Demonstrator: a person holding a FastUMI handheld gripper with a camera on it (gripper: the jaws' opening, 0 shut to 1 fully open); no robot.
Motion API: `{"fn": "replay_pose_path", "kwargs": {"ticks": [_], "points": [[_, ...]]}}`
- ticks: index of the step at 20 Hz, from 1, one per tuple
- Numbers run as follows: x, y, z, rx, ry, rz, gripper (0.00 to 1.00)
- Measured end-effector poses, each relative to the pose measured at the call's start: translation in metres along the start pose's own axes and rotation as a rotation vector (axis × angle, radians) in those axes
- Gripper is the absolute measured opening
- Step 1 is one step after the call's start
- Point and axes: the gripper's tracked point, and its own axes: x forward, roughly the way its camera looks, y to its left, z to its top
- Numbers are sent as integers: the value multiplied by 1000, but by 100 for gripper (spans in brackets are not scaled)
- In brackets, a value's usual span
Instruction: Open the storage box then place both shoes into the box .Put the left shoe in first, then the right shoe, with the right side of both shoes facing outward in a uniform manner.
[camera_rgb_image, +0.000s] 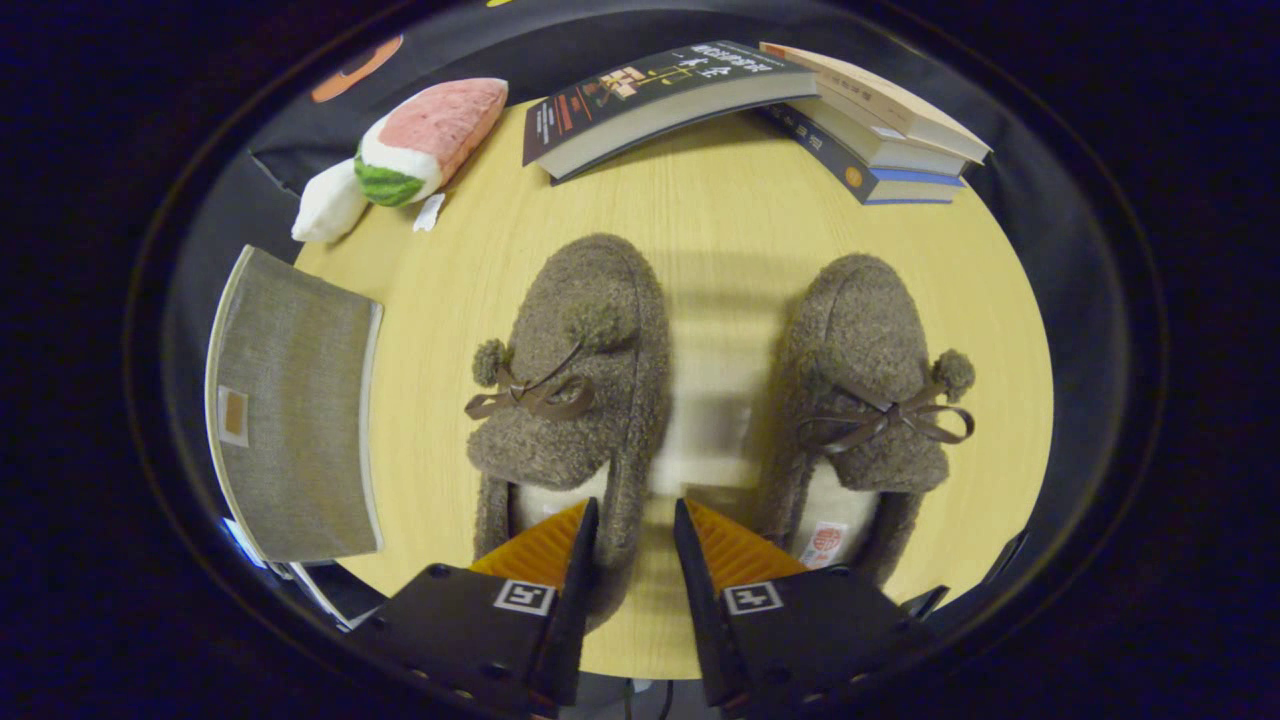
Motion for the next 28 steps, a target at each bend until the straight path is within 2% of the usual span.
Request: {"fn": "replay_pose_path", "kwargs": {"ticks": [1, 3, 4, 6, 10, 17, 24, 28], "points": [[-1, 0, 6, 24, -11, 2, 20], [0, 3, 6, 16, -9, 16, 18], [-1, 3, 7, 1, -7, 17, 10], [-2, 2, 6, 19, -4, 32, 2], [-17, 0, 5, 55, -15, 56, 1], [-80, 24, -1, 84, -66, 132, 1], [-148, 113, -2, 61, -123, 232, 1], [-179, 189, 2, 21, -149, 343, 0]]}}
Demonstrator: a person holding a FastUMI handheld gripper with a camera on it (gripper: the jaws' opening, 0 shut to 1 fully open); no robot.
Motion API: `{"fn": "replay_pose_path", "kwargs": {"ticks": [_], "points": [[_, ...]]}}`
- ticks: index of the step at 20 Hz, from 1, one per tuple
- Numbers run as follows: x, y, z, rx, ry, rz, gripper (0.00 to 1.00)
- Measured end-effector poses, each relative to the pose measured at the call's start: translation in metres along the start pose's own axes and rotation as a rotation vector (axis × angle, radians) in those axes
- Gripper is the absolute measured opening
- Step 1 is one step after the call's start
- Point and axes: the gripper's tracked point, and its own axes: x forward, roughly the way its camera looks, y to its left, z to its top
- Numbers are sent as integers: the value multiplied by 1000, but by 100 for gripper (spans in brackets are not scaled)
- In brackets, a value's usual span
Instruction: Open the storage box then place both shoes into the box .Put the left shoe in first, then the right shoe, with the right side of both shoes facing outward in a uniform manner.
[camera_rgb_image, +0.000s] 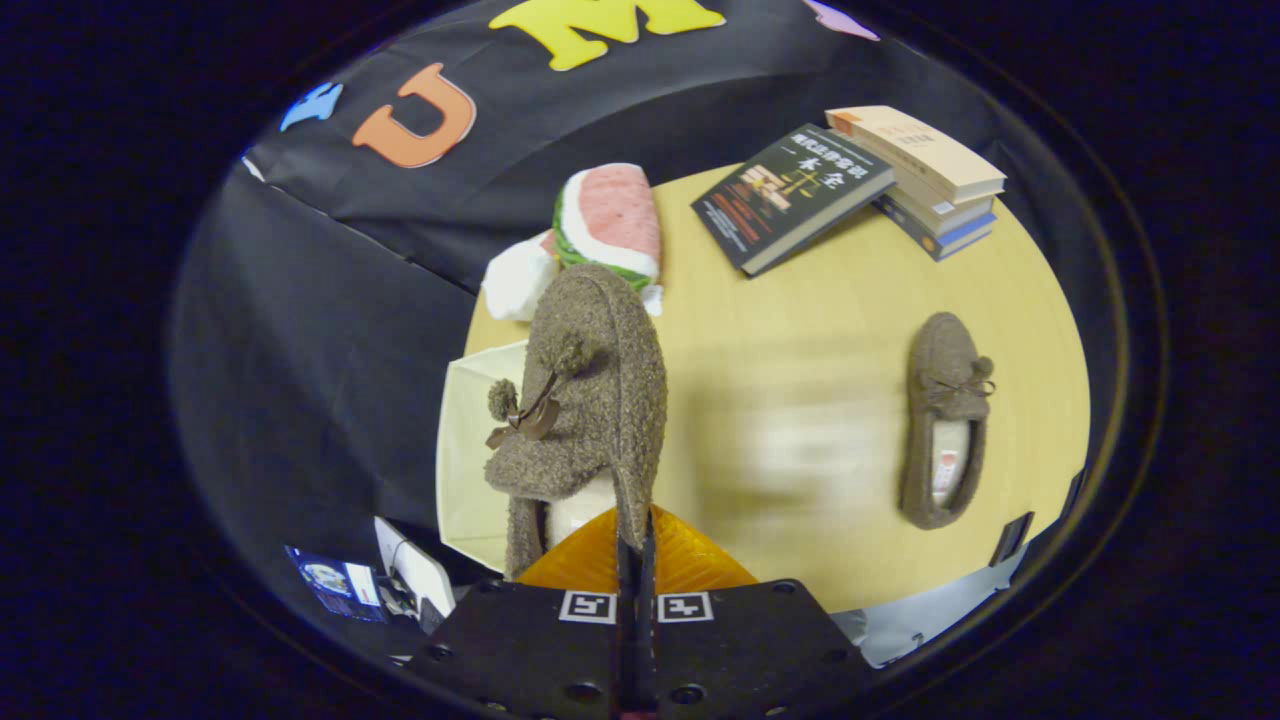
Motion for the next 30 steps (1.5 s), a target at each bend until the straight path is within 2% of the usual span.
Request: {"fn": "replay_pose_path", "kwargs": {"ticks": [7, 12, 16, 21, 23, 28, 30], "points": [[56, 89, -20, -75, 83, 8, 1], [107, 120, -36, -62, 122, -44, 1], [149, 126, -46, -8, 142, -113, 0], [197, 110, -48, 47, 149, -246, 1], [213, 113, -52, 50, 182, -252, 1], [244, 94, -59, 2, 218, -377, 1], [251, 91, -60, -10, 225, -389, 3]]}}
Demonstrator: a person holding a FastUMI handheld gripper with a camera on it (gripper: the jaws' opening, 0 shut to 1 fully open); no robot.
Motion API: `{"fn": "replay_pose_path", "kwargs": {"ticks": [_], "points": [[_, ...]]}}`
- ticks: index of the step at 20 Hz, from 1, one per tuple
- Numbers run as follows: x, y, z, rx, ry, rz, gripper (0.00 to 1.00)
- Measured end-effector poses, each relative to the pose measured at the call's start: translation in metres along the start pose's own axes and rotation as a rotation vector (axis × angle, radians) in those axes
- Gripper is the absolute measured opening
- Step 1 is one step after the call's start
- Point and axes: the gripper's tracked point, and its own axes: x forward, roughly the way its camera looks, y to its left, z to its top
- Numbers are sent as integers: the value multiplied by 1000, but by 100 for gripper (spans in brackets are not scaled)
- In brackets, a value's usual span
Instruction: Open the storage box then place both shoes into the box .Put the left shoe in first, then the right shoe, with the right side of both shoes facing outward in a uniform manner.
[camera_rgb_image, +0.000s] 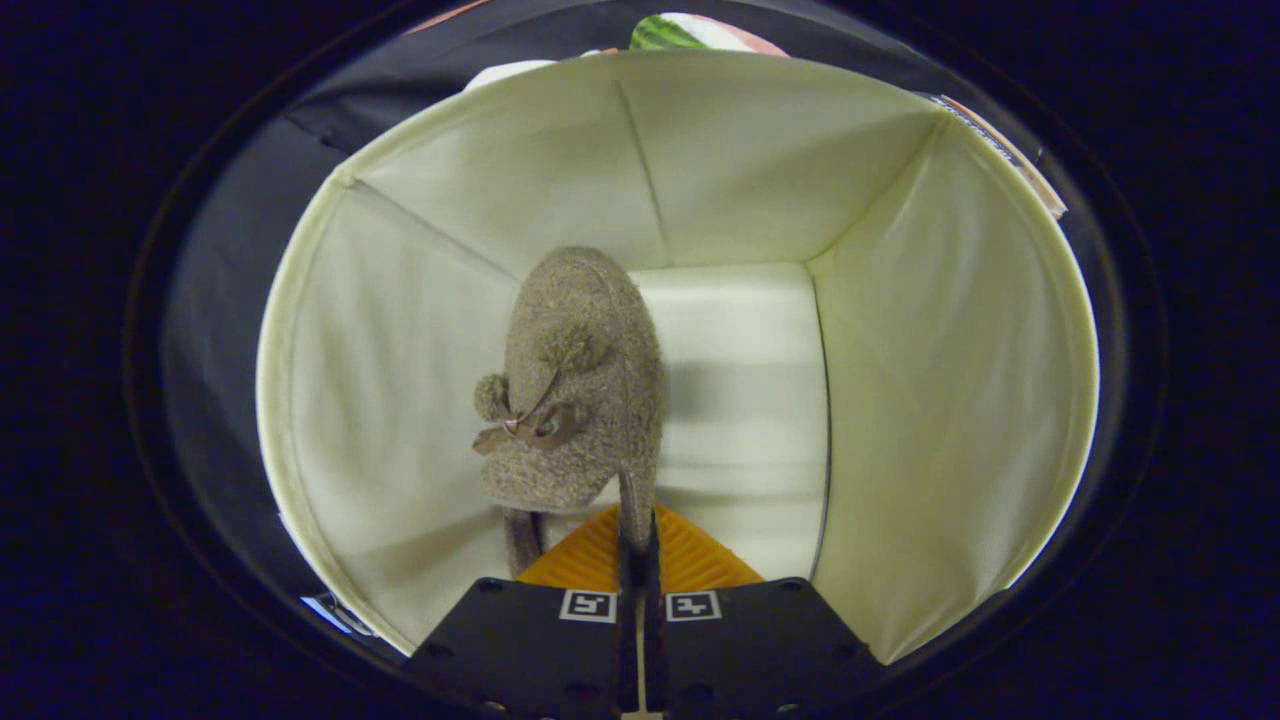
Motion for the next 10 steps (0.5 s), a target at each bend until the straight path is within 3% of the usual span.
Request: {"fn": "replay_pose_path", "kwargs": {"ticks": [4, 5, 6, 10], "points": [[-2, -5, 5, -44, -23, -6, 11], [-6, -6, 5, -54, -38, -1, 27], [-12, -3, 3, -66, -48, 14, 32], [-55, -5, -10, -138, -67, 76, 71]]}}
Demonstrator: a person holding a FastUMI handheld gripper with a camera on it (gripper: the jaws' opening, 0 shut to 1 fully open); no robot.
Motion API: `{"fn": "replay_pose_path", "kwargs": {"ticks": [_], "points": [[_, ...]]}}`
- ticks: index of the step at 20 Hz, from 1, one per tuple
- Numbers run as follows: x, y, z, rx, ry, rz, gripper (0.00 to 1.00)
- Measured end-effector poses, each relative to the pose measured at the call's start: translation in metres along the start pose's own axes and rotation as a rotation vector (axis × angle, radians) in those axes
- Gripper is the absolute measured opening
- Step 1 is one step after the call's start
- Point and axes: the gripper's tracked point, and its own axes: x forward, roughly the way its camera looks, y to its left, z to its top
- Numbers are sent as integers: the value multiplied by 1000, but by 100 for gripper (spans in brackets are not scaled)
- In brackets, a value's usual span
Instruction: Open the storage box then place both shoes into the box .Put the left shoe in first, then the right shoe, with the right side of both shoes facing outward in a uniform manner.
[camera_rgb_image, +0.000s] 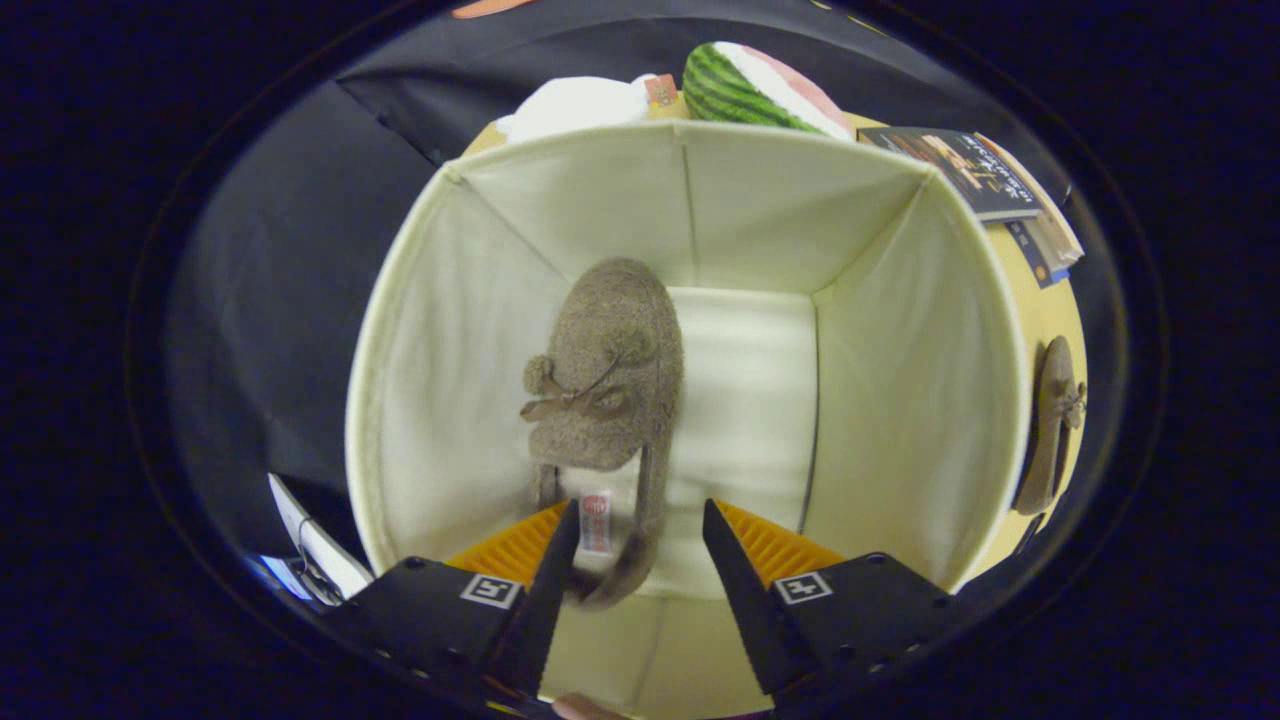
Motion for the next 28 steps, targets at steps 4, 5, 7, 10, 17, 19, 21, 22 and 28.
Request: {"fn": "replay_pose_path", "kwargs": {"ticks": [4, 5, 7, 10, 17, 19, 21, 22, 28], "points": [[-59, -10, -18, -51, -2, 84, 89], [-71, -19, -20, -64, -12, 94, 94], [-96, -39, -26, -82, -32, 107, 96], [-119, -90, -22, -87, -72, 106, 96], [-124, -234, -27, -29, -94, 61, 96], [-121, -277, -29, 10, -90, 53, 96], [-116, -321, -34, 35, -84, 35, 96], [-111, -344, -36, 44, -81, 24, 96], [-83, -458, -46, 100, -76, -71, 96]]}}
